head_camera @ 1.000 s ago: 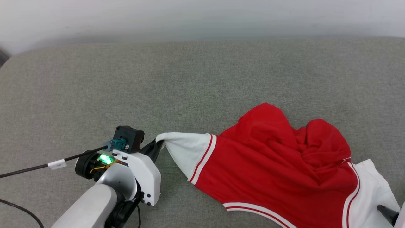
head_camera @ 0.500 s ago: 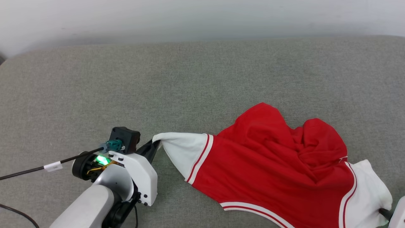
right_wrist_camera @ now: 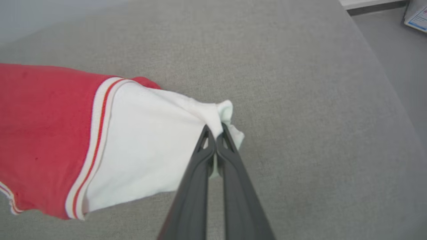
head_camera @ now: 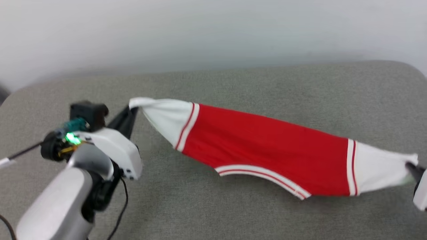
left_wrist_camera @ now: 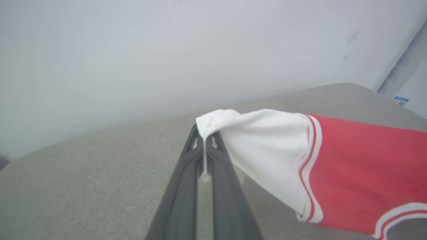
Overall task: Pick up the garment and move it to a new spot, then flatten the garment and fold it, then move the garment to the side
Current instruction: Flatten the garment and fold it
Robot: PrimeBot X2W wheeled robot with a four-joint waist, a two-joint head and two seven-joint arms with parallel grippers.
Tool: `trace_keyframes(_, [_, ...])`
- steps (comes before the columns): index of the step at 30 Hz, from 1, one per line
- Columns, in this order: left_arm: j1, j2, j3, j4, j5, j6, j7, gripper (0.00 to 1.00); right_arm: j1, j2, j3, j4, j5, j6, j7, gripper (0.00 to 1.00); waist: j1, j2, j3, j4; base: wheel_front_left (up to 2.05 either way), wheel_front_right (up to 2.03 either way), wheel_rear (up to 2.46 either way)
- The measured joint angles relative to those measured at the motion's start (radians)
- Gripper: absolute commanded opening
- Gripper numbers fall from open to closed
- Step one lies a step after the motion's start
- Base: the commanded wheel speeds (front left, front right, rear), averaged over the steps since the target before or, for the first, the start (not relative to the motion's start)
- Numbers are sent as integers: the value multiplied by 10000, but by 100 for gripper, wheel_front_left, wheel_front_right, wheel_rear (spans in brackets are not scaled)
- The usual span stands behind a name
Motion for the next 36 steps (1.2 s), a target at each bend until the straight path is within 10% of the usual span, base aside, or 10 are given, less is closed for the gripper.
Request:
trace_keyframes(19, [-6547,-52,1269,2299,15,-899,12,0,-6910,-1975,2159,855,-309,2,-1463,0,0,0,797,-236,0,0,0])
trace_keyframes(36, [-12308,178,1340,5154,1135,-1730,-947,0,-13470,-1590,3271,3891,-1432,2,-4788,0,2,0,3980,-645,0,0,0])
